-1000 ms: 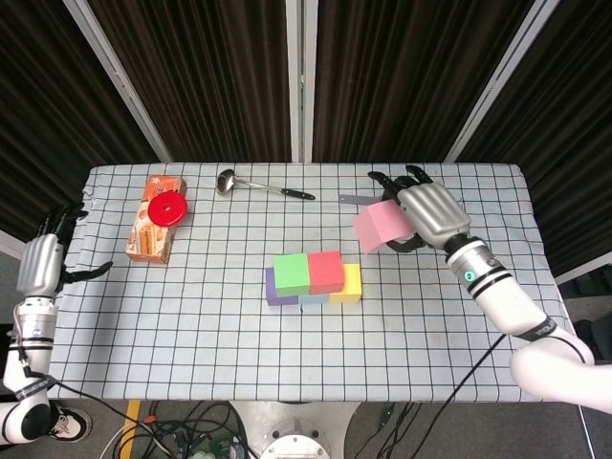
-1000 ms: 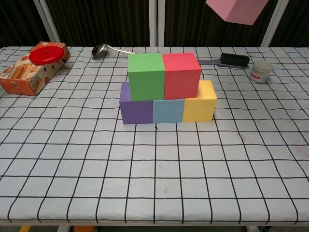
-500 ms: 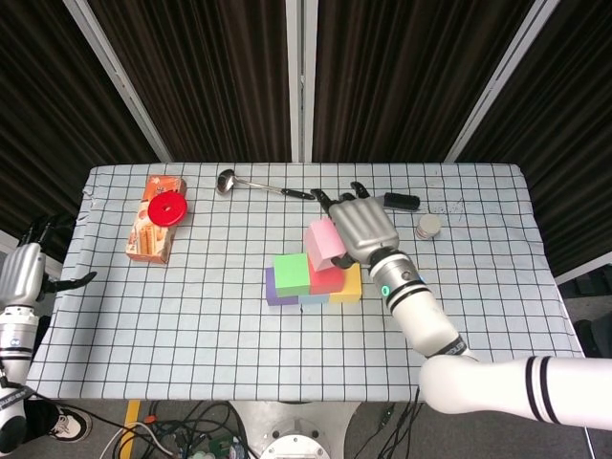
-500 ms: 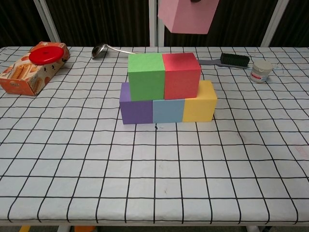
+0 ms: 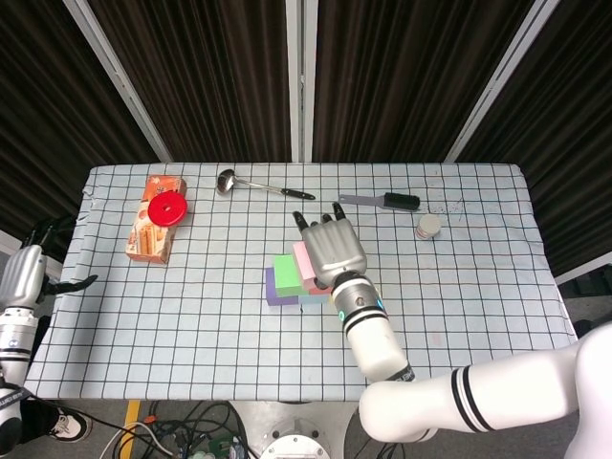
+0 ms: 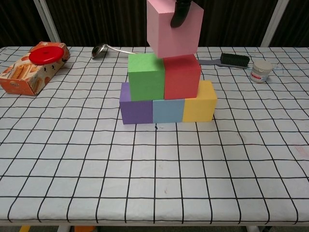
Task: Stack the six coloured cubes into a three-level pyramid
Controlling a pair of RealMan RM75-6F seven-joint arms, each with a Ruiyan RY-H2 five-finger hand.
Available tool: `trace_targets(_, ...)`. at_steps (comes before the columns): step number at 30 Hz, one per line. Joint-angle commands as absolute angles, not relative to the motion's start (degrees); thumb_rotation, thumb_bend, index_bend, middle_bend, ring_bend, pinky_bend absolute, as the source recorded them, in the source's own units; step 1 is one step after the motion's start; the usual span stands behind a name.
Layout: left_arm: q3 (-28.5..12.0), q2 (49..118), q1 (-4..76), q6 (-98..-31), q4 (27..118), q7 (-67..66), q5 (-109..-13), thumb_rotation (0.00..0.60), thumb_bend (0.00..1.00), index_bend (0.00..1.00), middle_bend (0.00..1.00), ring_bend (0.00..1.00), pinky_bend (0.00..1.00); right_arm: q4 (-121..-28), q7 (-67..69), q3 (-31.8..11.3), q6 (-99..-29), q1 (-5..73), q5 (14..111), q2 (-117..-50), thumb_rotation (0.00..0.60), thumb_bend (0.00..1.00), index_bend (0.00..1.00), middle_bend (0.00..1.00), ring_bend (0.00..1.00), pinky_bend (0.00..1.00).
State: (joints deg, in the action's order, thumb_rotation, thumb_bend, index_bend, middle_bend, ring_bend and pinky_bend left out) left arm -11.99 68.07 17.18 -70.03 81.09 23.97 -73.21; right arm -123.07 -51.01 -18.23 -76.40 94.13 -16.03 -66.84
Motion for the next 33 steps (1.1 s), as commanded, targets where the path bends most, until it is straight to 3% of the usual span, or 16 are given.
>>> trace_targets(1, -11.8, 68.1, 17.2, -69.7, 80.9, 24.1, -73.4, 0.6, 0.0, 0.12, 0.18, 0.04, 0.11, -122.5, -52.5, -19.4, -78.5, 94.7, -17.7, -68.3, 0.6, 0.15, 0.0, 0.73, 0.19, 0.0)
trace_targets(33, -10.6, 67.9, 17.0, -68.9, 79.4, 26.2, -74.9, 0.6, 0.0, 0.12, 0.18, 0.04, 0.11, -116.2, -62.2, -27.0, -88.8, 93.8, -20.9, -79.1, 0.6, 0.15, 0.0, 0.76, 0.23, 0.0)
